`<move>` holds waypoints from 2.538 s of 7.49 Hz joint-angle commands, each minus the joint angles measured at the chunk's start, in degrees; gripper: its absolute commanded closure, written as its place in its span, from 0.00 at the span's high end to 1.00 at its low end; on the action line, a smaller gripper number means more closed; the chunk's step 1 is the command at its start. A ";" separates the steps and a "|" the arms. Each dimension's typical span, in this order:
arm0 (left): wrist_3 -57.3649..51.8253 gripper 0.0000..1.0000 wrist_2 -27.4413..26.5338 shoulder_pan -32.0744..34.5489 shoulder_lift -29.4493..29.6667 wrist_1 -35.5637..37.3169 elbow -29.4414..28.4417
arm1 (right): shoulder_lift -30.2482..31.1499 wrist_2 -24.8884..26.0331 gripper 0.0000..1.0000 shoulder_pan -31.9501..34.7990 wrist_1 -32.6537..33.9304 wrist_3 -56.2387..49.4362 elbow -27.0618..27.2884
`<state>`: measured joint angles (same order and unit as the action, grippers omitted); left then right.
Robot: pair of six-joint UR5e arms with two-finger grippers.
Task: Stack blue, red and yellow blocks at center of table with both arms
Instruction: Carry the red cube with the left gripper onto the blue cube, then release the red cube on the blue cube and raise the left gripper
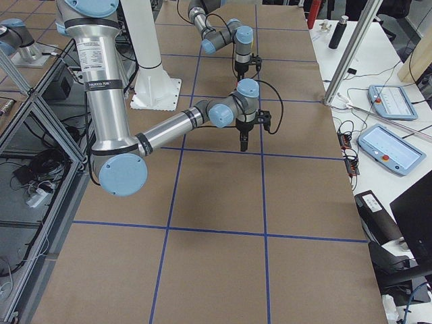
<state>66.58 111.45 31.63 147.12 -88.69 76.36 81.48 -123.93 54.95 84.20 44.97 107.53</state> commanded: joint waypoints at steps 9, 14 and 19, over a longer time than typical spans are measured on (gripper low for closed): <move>-0.39 0.00 -0.88 -0.70 0.53 -1.31 -1.47 | -0.09 0.00 1.00 -0.01 0.00 0.12 -0.04; -0.83 0.55 -1.06 -0.78 0.45 -1.31 -1.30 | -0.27 0.00 1.00 -0.10 0.00 0.21 -0.04; -0.83 1.00 -1.06 -0.87 0.45 -1.22 -1.21 | -0.62 0.00 1.00 -0.10 0.09 0.30 -0.48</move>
<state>65.80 110.39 30.77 147.54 -89.92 75.12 80.97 -123.93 54.84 84.29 45.26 107.11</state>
